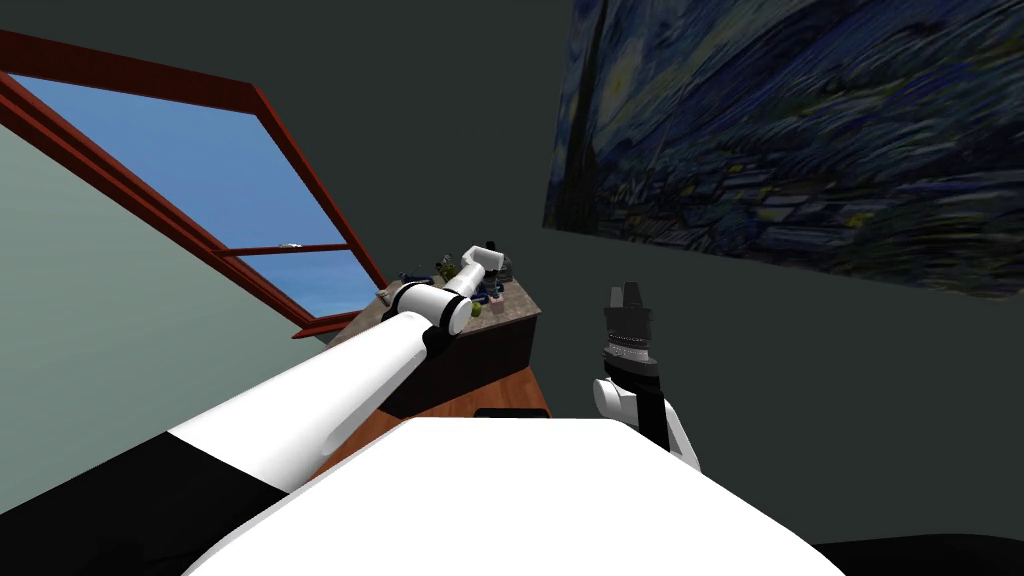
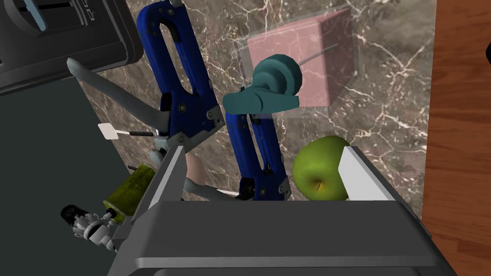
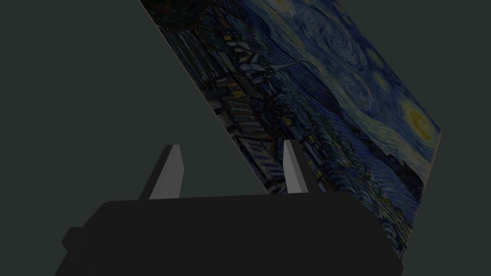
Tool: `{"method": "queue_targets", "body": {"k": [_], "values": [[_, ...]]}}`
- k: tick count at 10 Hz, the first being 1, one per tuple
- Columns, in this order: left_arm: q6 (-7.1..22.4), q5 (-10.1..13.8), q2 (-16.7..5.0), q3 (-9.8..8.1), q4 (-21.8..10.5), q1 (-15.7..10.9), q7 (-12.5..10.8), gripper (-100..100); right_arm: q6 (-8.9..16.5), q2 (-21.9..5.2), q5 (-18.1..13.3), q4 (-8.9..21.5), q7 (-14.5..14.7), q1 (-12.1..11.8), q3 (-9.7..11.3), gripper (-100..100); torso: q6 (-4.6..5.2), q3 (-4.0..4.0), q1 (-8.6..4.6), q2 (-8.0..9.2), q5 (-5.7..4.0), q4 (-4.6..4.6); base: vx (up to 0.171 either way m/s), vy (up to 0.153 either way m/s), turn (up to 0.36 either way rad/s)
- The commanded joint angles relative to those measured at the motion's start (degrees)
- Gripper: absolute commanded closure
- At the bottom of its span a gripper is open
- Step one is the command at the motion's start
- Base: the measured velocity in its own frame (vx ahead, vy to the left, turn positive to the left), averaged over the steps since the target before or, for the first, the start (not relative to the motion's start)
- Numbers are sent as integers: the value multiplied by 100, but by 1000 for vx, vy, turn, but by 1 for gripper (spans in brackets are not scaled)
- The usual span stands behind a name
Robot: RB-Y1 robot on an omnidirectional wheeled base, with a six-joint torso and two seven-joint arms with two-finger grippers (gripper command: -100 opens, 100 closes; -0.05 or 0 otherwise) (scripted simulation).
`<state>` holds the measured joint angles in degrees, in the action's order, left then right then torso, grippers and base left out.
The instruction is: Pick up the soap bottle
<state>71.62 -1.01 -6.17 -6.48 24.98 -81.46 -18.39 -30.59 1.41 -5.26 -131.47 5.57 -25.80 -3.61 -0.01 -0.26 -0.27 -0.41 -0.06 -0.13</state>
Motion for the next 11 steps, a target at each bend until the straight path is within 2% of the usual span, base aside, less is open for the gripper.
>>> {"method": "queue_targets", "body": {"k": [1, 4, 5, 6, 7, 8, 11], "values": [[80, -15, 51, -21, -277, -111, 18, -100, 0, 0, 0, 0, 0, 0, 0, 0, 0, 0, 0, 0, 0, 0, 53, -29, -3], [178, -37, 104, -45, -491, -225, 65, -100, 0, 0, 0, 0, 0, 0, 0, 0, -2, 11, 14, 19, 5, 4, 65, -26, 3], [120, -29, 94, -41, -488, -224, 44, -100, 0, 0, 0, 0, 0, 0, 0, 0, -2, 11, 15, 17, 5, 5, 35, -12, 3], [139, -31, 97, -41, -488, -225, 48, 0, 0, 0, 0, 0, 0, 1, 0, 0, -2, 15, 20, 26, 6, 6, 6, -2, 0], [-40, -37, 94, -23, -506, -70, 70, -100, 0, 0, 0, 1, 0, 1, 0, 0, -2, 21, 24, 36, 7, 9, 32, -15, -3], [18, -37, 94, -23, -236, -70, 70, -100, 0, 0, 0, 1, 0, 1, 0, 0, -2, 19, 22, 32, 7, 7, 33, -14, 5], [-40, -37, 94, -23, -506, -70, 70, -100, 0, 0, 0, 1, 0, 1, 0, 0, -2, 23, 26, 39, 7, 10, 8, -1, -1]]}}
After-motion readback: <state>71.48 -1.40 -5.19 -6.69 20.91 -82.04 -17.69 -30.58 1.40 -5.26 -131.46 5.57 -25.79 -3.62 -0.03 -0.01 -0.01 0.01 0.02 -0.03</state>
